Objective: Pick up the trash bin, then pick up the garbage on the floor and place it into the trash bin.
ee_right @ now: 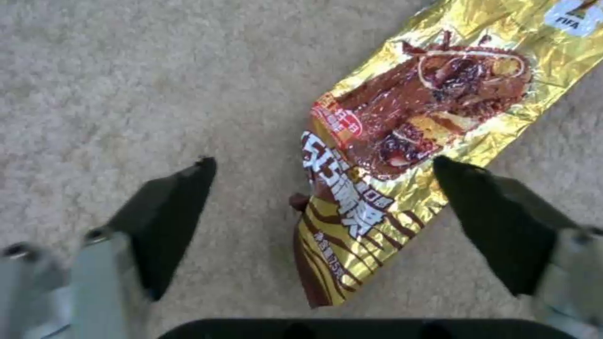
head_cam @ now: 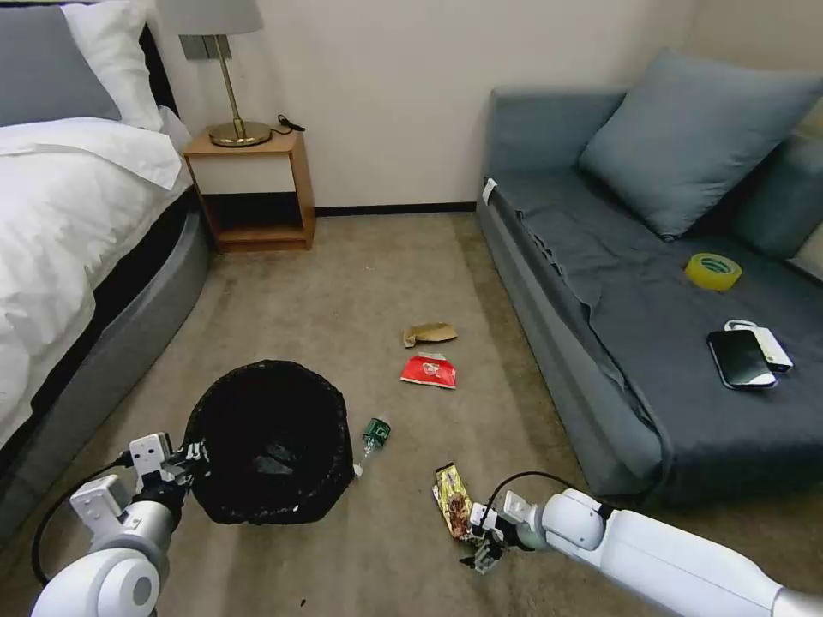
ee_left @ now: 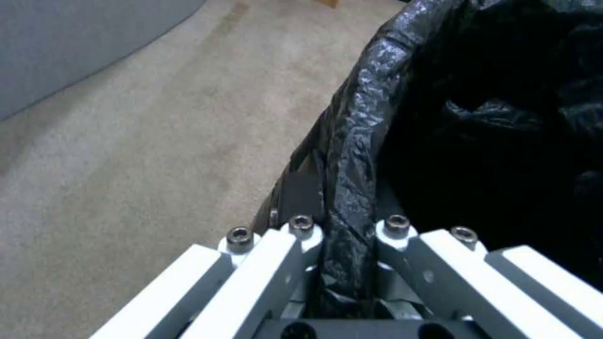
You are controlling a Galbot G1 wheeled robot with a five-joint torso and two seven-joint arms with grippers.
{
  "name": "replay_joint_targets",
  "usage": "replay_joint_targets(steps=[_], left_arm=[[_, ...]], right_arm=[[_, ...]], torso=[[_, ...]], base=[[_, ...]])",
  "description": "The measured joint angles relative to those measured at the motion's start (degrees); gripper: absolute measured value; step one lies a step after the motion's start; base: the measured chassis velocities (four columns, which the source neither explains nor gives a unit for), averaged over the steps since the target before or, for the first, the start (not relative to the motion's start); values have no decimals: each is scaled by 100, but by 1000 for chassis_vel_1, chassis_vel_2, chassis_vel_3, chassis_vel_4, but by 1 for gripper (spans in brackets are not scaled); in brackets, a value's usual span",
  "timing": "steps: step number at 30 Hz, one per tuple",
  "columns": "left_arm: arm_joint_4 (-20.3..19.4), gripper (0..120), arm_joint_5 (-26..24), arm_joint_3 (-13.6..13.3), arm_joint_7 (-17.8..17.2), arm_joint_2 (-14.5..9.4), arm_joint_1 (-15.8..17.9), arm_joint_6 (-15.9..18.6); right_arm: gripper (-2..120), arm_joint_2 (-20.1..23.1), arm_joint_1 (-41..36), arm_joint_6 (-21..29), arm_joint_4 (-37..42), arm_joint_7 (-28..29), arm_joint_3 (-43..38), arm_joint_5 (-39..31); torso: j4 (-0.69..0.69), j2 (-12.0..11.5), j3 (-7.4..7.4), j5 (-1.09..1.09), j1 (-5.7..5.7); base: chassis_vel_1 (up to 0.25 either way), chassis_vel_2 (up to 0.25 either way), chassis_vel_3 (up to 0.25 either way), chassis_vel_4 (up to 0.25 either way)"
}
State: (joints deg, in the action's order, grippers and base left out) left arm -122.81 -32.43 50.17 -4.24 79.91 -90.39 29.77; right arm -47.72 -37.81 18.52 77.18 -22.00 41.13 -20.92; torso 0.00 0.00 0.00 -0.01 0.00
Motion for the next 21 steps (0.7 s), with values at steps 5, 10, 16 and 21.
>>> replay_joint_targets(steps=[5, 10, 16, 21], left_arm=[[-22, 4, -16, 0, 10, -14, -1, -2], [-30, 4, -19, 0, 13, -30, 6, -2], [-34, 4, -14, -25, 20, -23, 20, -2], [-36, 4, -2, -26, 24, -2, 19, -2]], right_arm=[[70, 8, -38, -9, -19, -34, -38, 48], [51, 10, -84, -27, -58, -65, -101, 78], [26, 10, -109, -28, -109, -80, -144, 105], [8, -5, -113, -63, -172, -99, -161, 155]], torso=[[0, 0, 0, 0, 0], [0, 0, 0, 0, 0], [0, 0, 0, 0, 0], [0, 0, 0, 1, 0]], base=[[0, 0, 0, 0], [0, 0, 0, 0], [0, 0, 0, 0], [0, 0, 0, 0]])
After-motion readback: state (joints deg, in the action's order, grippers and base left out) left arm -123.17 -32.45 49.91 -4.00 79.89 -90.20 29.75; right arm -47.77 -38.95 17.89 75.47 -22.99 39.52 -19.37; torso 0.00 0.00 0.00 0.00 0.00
